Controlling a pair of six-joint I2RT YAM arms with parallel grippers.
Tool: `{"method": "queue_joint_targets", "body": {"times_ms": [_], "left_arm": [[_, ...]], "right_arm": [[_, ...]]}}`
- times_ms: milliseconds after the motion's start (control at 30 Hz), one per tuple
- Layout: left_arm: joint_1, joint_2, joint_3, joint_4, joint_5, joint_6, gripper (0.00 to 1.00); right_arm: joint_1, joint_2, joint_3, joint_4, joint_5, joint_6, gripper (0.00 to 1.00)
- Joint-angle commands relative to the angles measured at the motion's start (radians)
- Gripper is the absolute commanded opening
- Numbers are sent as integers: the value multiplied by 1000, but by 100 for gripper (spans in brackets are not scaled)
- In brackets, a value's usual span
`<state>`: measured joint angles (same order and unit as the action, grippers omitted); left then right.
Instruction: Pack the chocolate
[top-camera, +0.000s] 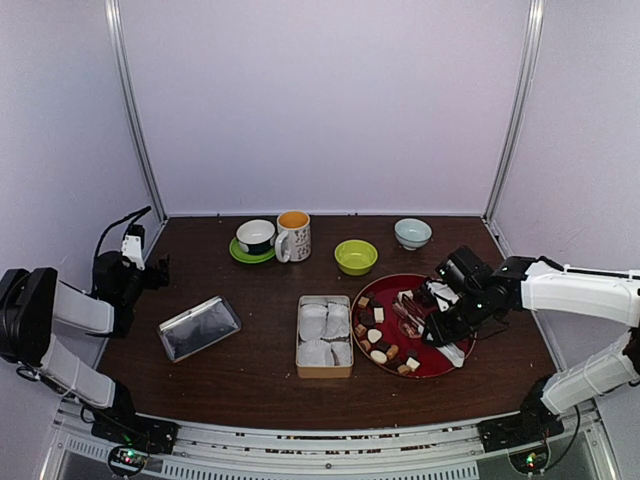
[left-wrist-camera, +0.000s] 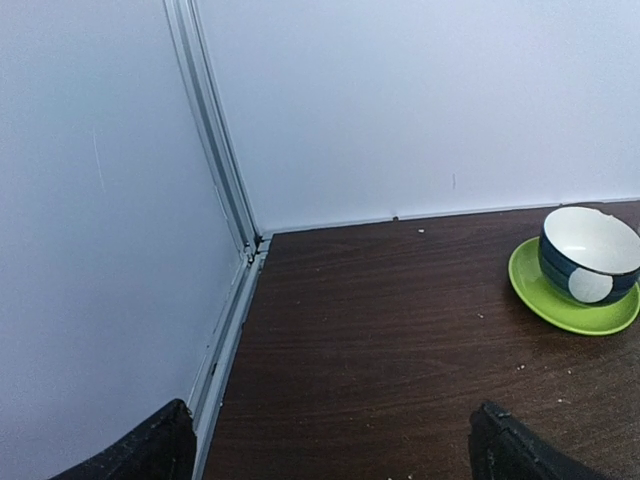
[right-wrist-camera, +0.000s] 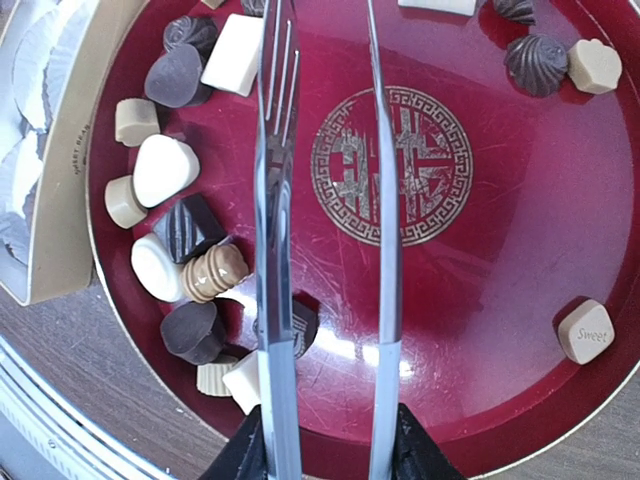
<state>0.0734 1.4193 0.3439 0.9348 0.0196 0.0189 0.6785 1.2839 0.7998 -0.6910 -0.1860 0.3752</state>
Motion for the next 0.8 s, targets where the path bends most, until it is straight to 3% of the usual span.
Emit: {"method": "queue_joint_targets", "body": {"times_ms": [0,267,767], "left_arm": [[9,4,-6,61,12,13,98],[9,4,-6,61,13,13,98],[8,4,-6,62,13,12,98]], "right_arm": [[8,-52,-4,-7,12,36,37],[7,-76,-25,30,26,75,37],[4,71,28,43,83,94,39]]}}
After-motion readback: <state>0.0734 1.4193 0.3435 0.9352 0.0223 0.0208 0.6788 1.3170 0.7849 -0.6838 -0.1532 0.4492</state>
